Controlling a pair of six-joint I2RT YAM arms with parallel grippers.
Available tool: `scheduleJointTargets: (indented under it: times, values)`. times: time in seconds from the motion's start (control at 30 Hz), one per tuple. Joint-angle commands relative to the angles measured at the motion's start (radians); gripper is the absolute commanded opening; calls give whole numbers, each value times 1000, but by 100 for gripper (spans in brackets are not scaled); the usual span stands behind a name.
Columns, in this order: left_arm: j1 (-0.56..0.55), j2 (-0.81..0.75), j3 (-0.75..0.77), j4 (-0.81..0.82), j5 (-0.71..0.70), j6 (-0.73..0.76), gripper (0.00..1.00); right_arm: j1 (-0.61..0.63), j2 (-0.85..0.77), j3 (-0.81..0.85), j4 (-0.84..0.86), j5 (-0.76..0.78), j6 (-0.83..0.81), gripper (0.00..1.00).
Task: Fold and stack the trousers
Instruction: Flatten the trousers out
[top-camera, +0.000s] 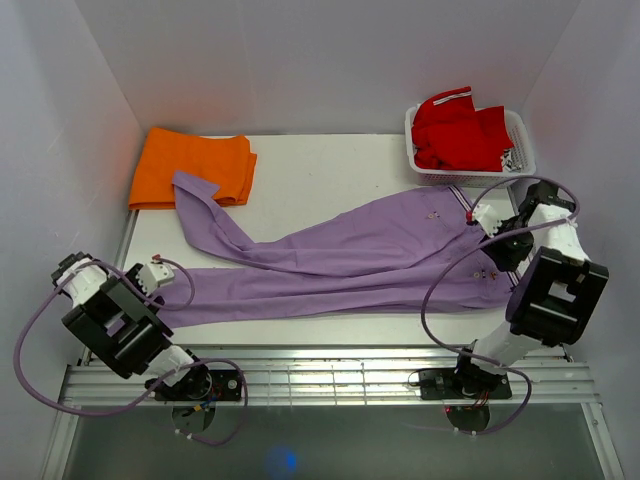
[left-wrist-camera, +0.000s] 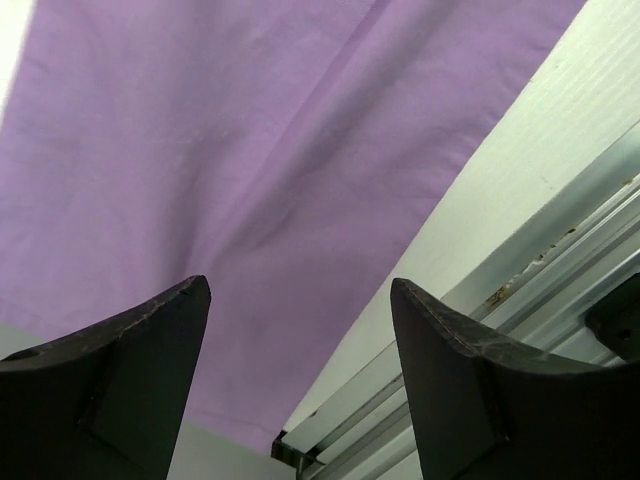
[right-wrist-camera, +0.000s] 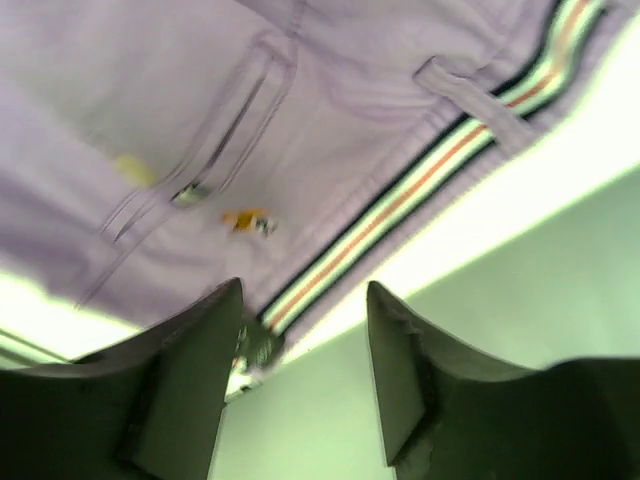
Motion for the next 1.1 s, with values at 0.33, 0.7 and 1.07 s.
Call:
scheduleJointTargets:
  times: [0.33,0.7,1.07]
  values:
    - [3,126,348,-268,299,-203,85,-13,-128,-299,35,107,-138,47]
    - [-14,217,528,-299,411,-361,83,-89,-568,-530,-113,140,-581,24]
    - [-282,368,715,225,418,-1002,93,-56,-267,78,-161,-372,-148,86]
